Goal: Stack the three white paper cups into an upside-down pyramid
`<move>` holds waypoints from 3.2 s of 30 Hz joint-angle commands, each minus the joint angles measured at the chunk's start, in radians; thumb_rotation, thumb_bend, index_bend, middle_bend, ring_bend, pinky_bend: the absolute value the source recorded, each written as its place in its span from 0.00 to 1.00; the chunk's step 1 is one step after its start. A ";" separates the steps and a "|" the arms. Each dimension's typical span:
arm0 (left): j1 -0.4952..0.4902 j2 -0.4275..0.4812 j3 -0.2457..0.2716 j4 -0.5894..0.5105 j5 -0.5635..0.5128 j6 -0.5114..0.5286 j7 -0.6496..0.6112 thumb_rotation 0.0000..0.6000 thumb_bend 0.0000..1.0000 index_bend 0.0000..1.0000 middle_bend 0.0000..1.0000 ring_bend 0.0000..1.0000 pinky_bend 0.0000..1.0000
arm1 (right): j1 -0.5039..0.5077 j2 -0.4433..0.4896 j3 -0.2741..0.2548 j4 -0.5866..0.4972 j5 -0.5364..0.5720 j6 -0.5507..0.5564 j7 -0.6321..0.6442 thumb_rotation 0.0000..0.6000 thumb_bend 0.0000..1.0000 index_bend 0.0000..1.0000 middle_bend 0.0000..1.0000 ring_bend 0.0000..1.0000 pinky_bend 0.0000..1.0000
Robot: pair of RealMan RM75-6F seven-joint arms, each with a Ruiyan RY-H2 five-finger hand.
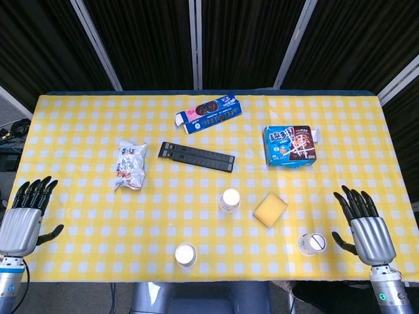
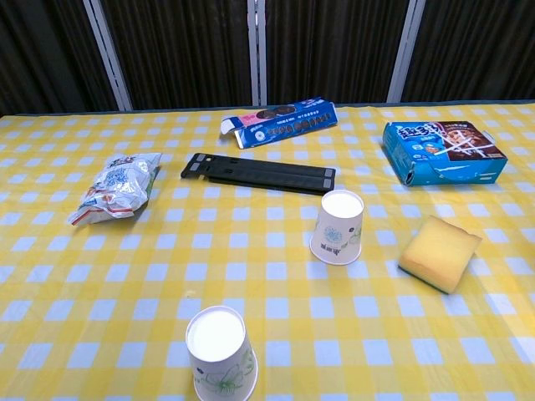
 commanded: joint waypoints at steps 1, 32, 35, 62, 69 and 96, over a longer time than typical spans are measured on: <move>-0.001 -0.001 -0.002 0.001 -0.004 -0.003 -0.001 1.00 0.19 0.00 0.00 0.00 0.00 | 0.001 -0.001 0.001 0.001 0.003 -0.001 0.000 1.00 0.14 0.10 0.00 0.00 0.00; -0.095 -0.010 0.043 -0.055 0.145 -0.133 0.074 1.00 0.19 0.00 0.00 0.00 0.00 | -0.009 0.018 0.005 -0.012 0.008 0.015 0.027 1.00 0.14 0.10 0.00 0.00 0.00; -0.128 -0.024 0.050 -0.078 0.177 -0.183 0.125 1.00 0.19 0.00 0.00 0.00 0.00 | -0.009 0.020 0.007 -0.013 0.013 0.012 0.032 1.00 0.14 0.10 0.00 0.00 0.00; -0.384 -0.173 -0.003 -0.245 -0.008 -0.597 0.356 1.00 0.22 0.20 0.00 0.00 0.00 | -0.010 0.055 0.028 -0.015 0.057 0.003 0.110 1.00 0.14 0.11 0.00 0.00 0.00; -0.431 -0.217 -0.012 -0.253 -0.099 -0.644 0.413 1.00 0.23 0.27 0.00 0.00 0.00 | -0.011 0.066 0.035 -0.010 0.068 0.003 0.141 1.00 0.14 0.11 0.00 0.00 0.00; -0.518 -0.332 0.030 -0.235 -0.299 -0.604 0.561 1.00 0.29 0.49 0.00 0.00 0.00 | -0.020 0.088 0.040 -0.014 0.066 0.018 0.187 1.00 0.14 0.12 0.00 0.00 0.00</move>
